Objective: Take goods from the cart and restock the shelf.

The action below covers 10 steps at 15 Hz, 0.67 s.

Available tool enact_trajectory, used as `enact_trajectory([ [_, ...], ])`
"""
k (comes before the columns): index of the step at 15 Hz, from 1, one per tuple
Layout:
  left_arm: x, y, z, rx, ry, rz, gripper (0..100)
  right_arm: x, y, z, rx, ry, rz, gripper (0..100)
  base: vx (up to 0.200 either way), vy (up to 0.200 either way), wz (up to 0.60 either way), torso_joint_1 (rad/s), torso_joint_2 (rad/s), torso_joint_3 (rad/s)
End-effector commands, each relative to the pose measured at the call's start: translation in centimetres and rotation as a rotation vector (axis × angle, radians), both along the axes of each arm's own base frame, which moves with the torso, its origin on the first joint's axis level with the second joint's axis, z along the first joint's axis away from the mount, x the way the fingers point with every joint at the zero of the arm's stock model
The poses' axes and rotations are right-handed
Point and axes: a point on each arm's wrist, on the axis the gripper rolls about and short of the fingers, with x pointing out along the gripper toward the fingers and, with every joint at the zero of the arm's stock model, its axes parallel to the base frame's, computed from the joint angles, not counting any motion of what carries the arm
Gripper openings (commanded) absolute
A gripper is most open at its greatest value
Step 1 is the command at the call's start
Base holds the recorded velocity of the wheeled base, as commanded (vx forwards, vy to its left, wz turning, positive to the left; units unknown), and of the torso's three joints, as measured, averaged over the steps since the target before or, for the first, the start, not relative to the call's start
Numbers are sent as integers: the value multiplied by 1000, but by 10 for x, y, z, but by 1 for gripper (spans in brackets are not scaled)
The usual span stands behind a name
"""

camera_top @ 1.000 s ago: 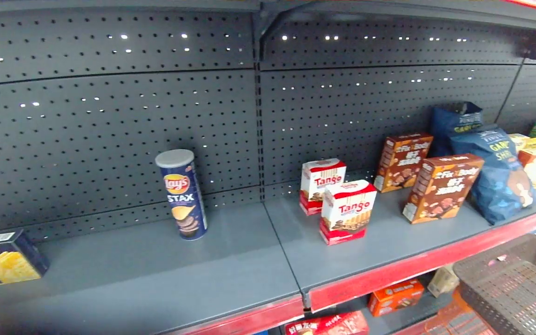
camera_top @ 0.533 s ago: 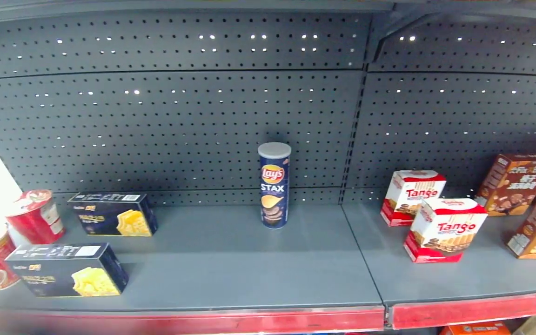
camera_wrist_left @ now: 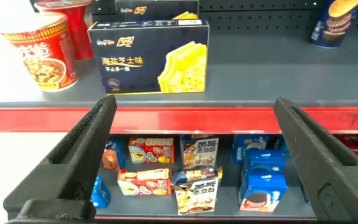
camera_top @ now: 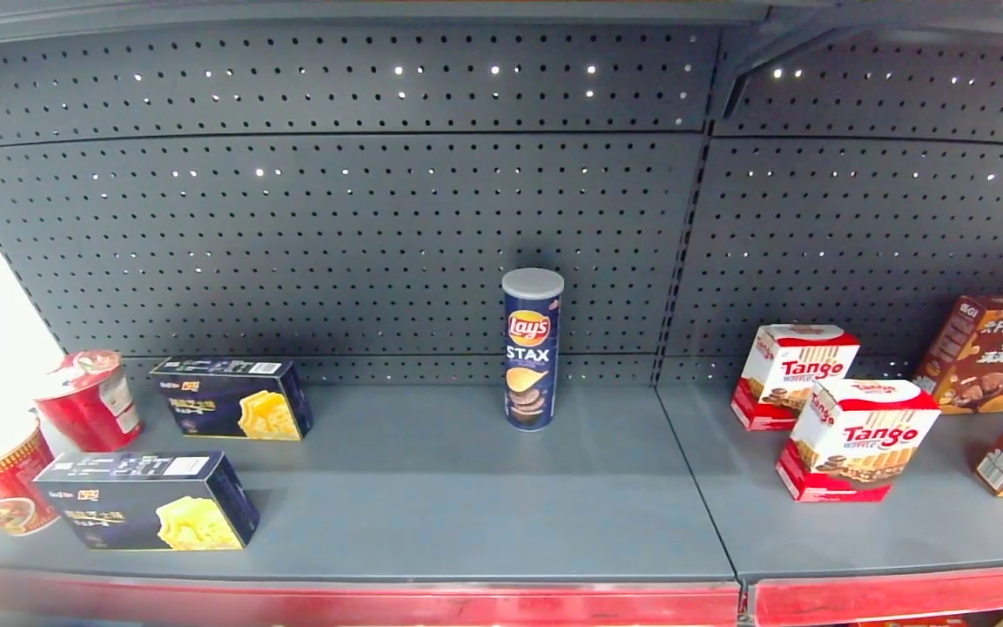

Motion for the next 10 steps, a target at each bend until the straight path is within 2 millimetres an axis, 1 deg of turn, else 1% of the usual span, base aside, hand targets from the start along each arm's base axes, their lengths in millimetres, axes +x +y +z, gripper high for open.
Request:
enact_trajectory([
  [1,0,0,0,-1,0,0,100,-2,2,2,1,-11,50,0,0,0,0,0,0,0],
  [3,0,0,0,1,0,0,100,-3,3,3,4,-18,98,0,0,0,0,0,0,0],
  [5,0,0,0,-1,0,0,100,-7,6,-1,4,-20,210,0,0,0,0,0,0,0],
  [10,0,0,0,-1,0,0,100,-1,10,-3,-5,16,254,0,0,0,0,0,0,0],
])
